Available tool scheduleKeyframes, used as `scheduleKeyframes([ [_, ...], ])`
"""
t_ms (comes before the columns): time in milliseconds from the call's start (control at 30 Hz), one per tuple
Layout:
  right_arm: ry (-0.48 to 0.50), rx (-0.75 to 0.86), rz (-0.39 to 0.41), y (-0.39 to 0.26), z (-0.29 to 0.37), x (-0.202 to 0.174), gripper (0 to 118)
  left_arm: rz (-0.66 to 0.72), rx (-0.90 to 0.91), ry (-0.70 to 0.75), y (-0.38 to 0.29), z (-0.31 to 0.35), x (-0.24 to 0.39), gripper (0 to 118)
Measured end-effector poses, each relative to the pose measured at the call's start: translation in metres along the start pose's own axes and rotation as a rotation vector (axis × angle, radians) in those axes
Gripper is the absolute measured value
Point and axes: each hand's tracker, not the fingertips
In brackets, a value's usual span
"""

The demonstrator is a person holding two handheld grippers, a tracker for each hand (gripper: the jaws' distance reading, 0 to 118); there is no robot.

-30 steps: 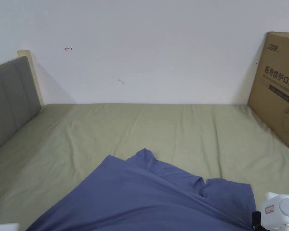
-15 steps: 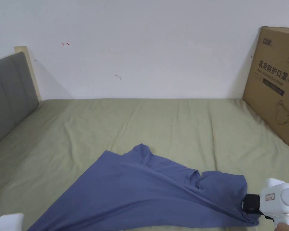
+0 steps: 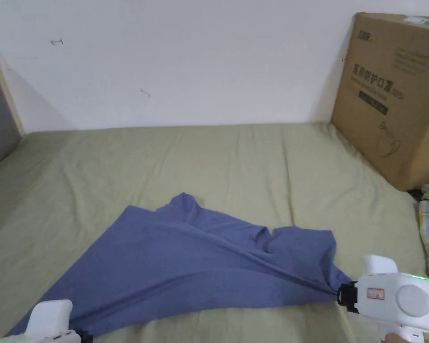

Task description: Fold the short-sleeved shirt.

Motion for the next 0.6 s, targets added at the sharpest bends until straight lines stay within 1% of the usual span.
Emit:
scheduleKeyframes([
  [33,-0.015,0.003,0.011,-0.003,0.0,-0.001,1,-0.012,-0.009,0.005,-0.002,-0.003,0.004,0],
  [67,-0.032,0.013,0.023,-0.005,0.0,-0.002,4,-0.019,-0.007,0.011,-0.003,-0.004,0.007,0],
  [100,-0.042,0.022,0.035,-0.004,0.0,-0.002,31,-0.028,-0.006,0.008,-0.003,-0.005,0.009,0],
  [167,-0.033,0.026,0.034,0.002,0.001,0.0,74,-0.034,-0.01,-0.003,-0.001,-0.008,0.014,0],
  [200,-0.007,0.04,0.018,0.006,0.0,0.001,78,-0.034,-0.01,-0.014,0.001,-0.009,0.016,0],
  [267,0.002,0.059,-0.007,0.017,-0.001,0.002,78,-0.025,-0.008,-0.03,0.006,-0.013,0.02,0],
  [367,-0.012,0.051,-0.002,0.037,-0.017,0.007,78,-0.028,-0.016,-0.039,0.013,-0.023,0.025,0],
  [433,-0.015,0.025,-0.006,0.047,-0.033,0.01,78,-0.046,-0.031,-0.043,0.017,-0.029,0.032,0],
  [533,-0.004,-0.033,-0.048,0.053,-0.059,0.017,76,-0.061,-0.048,-0.053,0.02,-0.04,0.038,0],
  [567,0.003,-0.055,-0.066,0.053,-0.067,0.019,70,-0.061,-0.057,-0.056,0.021,-0.044,0.04,0],
  [600,0.0,-0.067,-0.067,0.053,-0.074,0.02,48,-0.062,-0.063,-0.056,0.021,-0.047,0.041,0],
])
